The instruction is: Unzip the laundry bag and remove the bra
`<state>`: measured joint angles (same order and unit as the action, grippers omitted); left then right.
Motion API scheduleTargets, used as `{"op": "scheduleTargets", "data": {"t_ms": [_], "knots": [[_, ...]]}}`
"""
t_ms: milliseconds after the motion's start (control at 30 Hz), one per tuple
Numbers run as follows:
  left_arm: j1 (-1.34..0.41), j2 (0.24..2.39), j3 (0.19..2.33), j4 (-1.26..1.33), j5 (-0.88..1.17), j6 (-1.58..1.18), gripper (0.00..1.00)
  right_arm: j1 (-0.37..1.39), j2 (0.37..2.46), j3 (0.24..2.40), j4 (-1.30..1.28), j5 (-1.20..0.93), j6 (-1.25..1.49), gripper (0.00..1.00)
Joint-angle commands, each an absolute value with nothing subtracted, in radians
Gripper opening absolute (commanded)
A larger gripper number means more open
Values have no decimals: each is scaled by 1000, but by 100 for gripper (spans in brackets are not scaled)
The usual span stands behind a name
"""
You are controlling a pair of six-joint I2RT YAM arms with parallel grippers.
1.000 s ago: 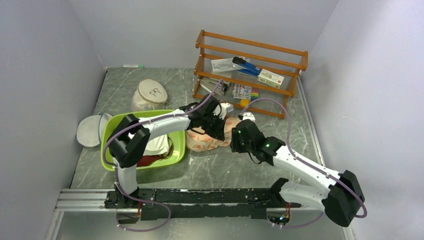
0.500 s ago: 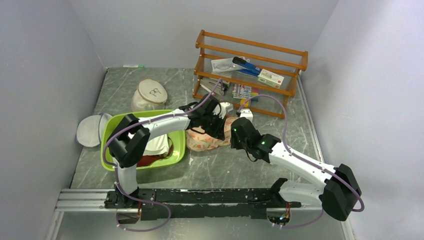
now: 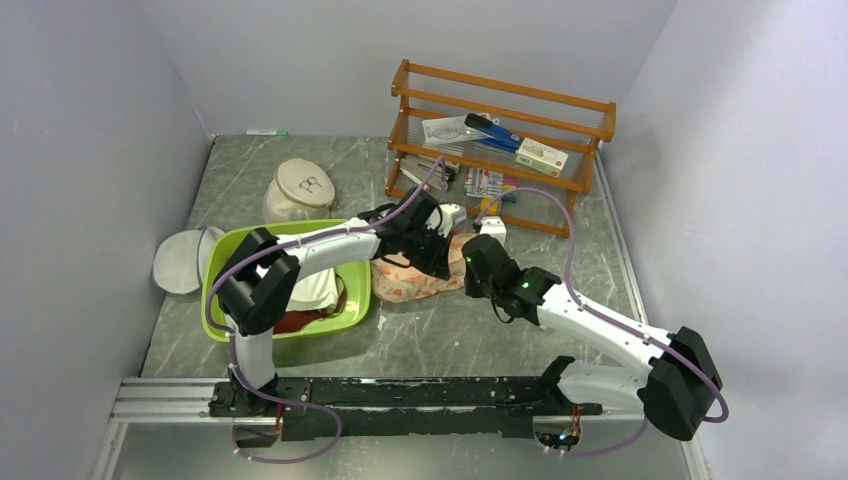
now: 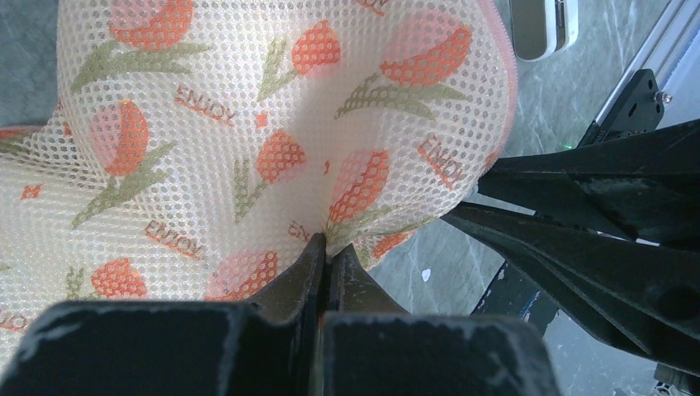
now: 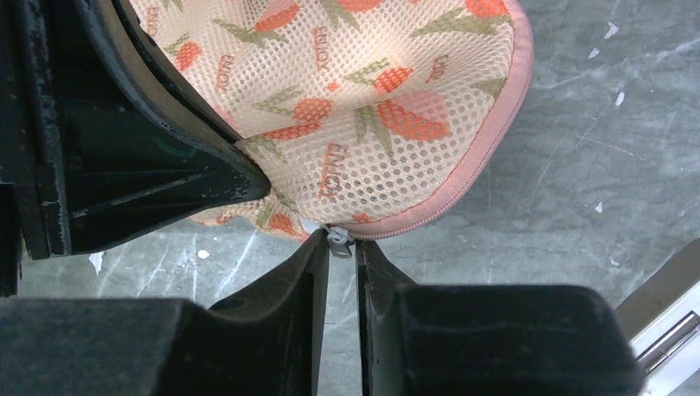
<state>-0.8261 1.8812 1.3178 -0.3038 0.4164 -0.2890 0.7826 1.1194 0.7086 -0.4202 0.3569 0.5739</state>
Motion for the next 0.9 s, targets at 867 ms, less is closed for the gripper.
{"op": "scheduleTargets", "data": {"t_ms": [867], "knots": [[-817,1862,1327,-325,423,-281,7,783,1097,711,-446,463,596,0]]}}
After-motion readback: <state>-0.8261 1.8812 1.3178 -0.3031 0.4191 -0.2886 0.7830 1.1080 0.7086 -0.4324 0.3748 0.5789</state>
